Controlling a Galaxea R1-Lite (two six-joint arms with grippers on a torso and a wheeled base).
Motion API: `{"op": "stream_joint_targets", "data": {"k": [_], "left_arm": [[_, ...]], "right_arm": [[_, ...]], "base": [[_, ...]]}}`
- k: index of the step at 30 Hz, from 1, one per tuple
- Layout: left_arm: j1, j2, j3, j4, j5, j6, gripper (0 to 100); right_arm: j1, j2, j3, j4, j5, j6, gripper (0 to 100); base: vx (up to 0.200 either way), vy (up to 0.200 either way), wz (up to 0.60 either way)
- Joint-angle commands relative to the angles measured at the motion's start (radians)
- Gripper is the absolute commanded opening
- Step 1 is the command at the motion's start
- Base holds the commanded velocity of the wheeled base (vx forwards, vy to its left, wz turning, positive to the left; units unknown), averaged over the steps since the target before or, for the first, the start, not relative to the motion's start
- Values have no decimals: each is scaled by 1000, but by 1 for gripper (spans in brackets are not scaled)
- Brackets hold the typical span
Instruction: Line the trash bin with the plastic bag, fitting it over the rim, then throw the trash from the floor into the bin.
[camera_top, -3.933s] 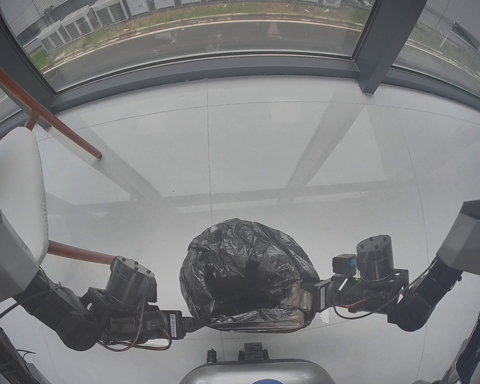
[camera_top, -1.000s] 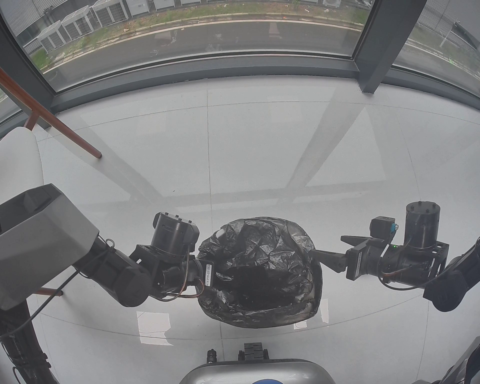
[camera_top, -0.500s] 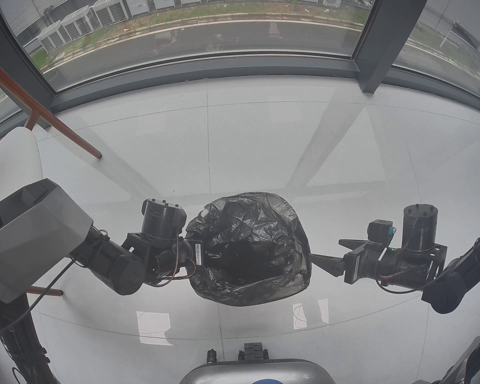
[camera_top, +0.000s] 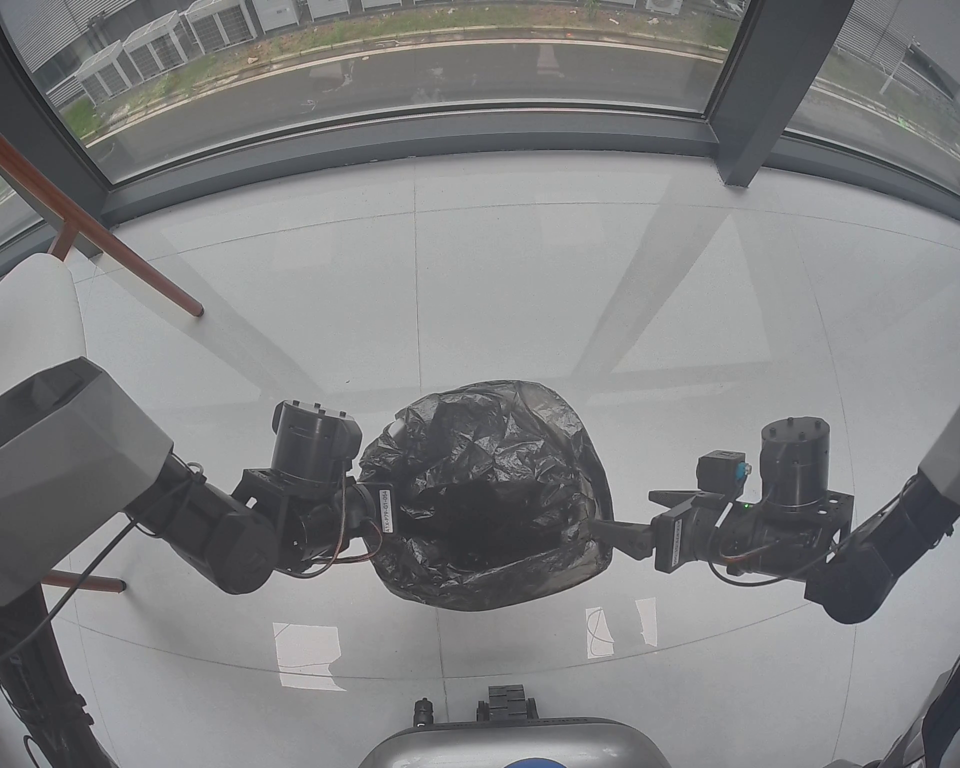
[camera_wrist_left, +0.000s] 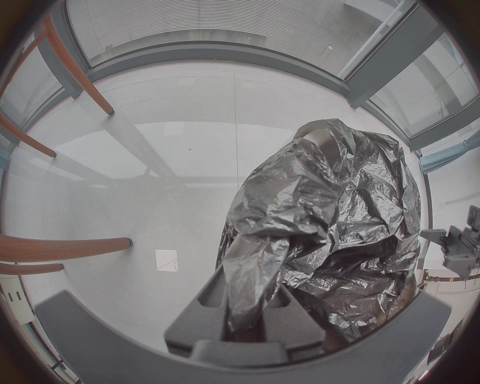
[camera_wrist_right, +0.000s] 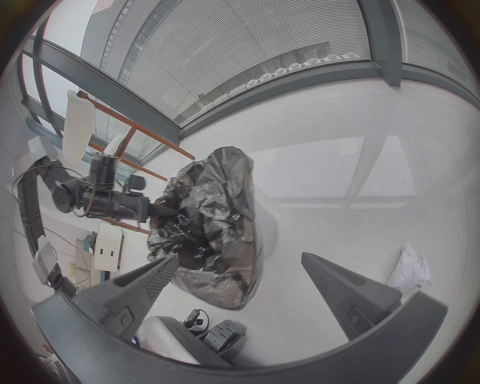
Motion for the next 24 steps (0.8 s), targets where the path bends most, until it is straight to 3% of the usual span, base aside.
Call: {"op": "stream_joint_targets", "data": {"k": [1,11,24], "left_arm": [[-3,-71,65,-1,-7,0,0],[-9,-120,137,-1,-17,-11,0],[-11,-111,129,-5,-20,-40,0]], "right_arm": [[-40,113,-91,1,0,-2,100],[-100,218,-250,24,0,-2,100],[-110,203,-256,34,-2,-3,100]], "base": [[0,0,0],[0,0,0],[0,0,0]]}}
